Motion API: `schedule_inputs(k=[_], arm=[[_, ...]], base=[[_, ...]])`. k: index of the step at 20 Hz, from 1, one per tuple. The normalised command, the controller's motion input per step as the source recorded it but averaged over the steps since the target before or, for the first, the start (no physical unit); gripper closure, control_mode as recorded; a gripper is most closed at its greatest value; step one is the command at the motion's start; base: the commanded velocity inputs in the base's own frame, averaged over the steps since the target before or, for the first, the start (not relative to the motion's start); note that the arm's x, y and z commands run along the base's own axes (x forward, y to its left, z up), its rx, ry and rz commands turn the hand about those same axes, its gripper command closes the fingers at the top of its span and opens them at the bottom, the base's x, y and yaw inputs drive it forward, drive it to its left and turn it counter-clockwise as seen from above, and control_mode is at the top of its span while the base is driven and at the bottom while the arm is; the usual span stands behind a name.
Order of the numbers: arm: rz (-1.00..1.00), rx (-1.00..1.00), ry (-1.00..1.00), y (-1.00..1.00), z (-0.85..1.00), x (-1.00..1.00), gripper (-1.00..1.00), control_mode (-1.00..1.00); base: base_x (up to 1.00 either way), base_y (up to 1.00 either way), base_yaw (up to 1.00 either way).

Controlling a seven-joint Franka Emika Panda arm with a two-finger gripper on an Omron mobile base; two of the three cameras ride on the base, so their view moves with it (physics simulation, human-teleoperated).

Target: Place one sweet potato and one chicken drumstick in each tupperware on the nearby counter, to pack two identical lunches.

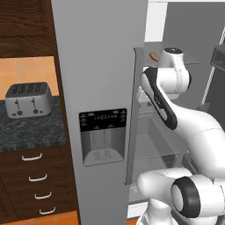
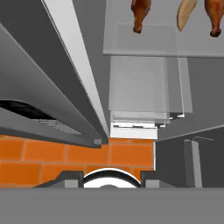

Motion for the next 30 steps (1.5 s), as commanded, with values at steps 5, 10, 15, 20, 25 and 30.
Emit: schedule_inputs(k=[5, 10, 15, 20, 25, 30], arm=[[0.00, 0.00, 0.06, -0.08, -0.13, 0.01, -1.00, -1.00], [0.00, -0.23, -0.33, -0.42, -0.37, -0.51, -1.00, -1.00], [0.00, -0.14, -0.54, -0.63, 0.40, -0.24, -1.00, -1.00], [0.04, 0.14, -0.06, -0.78, 0.13, 0.45, -1.00, -1.00], [-0.10, 0.10, 0.14, -0.54, -0.17, 0.85, -1.00, -1.00], [-0.03, 0.02, 0.05, -0.60, -0.44, 1.00, -1.00, -1.00]], base=[[0.00, 0.00, 0.00], [0.00, 0.00, 0.00], [0.00, 0.00, 0.00], [0.00, 0.00, 0.00], [0.00, 0.00, 0.00], [0.00, 0.00, 0.00]])
